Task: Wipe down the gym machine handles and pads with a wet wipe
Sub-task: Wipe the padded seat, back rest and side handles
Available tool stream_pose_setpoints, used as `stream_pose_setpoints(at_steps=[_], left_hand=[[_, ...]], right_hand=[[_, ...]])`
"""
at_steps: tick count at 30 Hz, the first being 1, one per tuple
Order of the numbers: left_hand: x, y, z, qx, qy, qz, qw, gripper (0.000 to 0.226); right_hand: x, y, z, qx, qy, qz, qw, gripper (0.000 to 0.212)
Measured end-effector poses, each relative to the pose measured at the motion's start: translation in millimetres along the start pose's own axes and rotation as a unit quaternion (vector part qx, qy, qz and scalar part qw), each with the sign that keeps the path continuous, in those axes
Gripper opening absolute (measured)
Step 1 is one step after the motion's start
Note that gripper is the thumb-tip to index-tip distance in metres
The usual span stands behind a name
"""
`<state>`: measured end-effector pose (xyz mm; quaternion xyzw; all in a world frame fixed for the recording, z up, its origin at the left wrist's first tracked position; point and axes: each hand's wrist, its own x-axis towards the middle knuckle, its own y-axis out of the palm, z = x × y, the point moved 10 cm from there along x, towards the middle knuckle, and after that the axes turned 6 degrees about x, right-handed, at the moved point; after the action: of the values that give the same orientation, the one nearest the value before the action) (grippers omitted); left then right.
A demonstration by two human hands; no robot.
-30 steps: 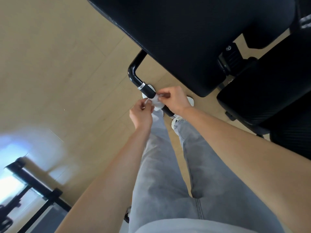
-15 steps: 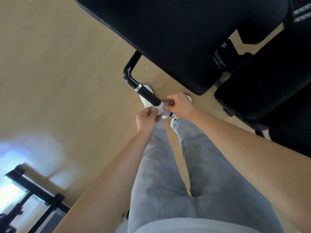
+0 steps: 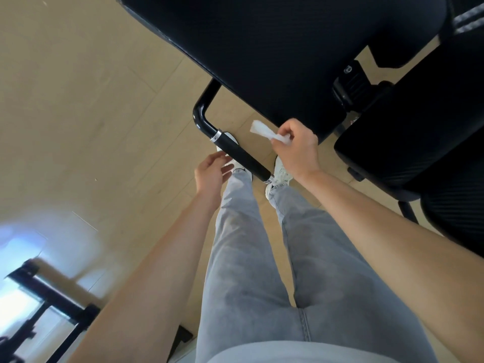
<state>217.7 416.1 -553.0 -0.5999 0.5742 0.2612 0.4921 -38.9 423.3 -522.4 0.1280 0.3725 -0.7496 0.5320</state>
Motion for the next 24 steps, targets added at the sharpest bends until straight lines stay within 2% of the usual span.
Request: stream_pose_setpoints(at_steps=[2,6,11,14,18,24], left_hand=[[4,0,-13,-0.034,0.004,0.005,0.999,0.017],[8,5,-22,-0.074,-0.002,0.035,0.997,0.024],[9,13,-19,-0.129,-0.020,0.104,0.986,0.038],[10,9,-20,-0.148,-0.007,0.109,0.983,0.034],[14,4,-18,-0.147,-0.001,0.107,0.983,0.026],[9,4,-5,-0.097,0.012,0.082,0.992,0.010]], right_hand=[[4,21,14,-0.016,-0.021,0.044,0.999,0.010],[-2,76,21,0.055,0.029,0.230,0.971,0.024],[1,100,38,0.068,0.034,0.301,0.950,0.045],[3,107,53,0.059,0.010,0.333,0.941,0.046],[5,105,55,0.048,-0.002,0.319,0.947,0.044],[-2,75,31,0.068,-0.012,0.194,0.979,0.009]])
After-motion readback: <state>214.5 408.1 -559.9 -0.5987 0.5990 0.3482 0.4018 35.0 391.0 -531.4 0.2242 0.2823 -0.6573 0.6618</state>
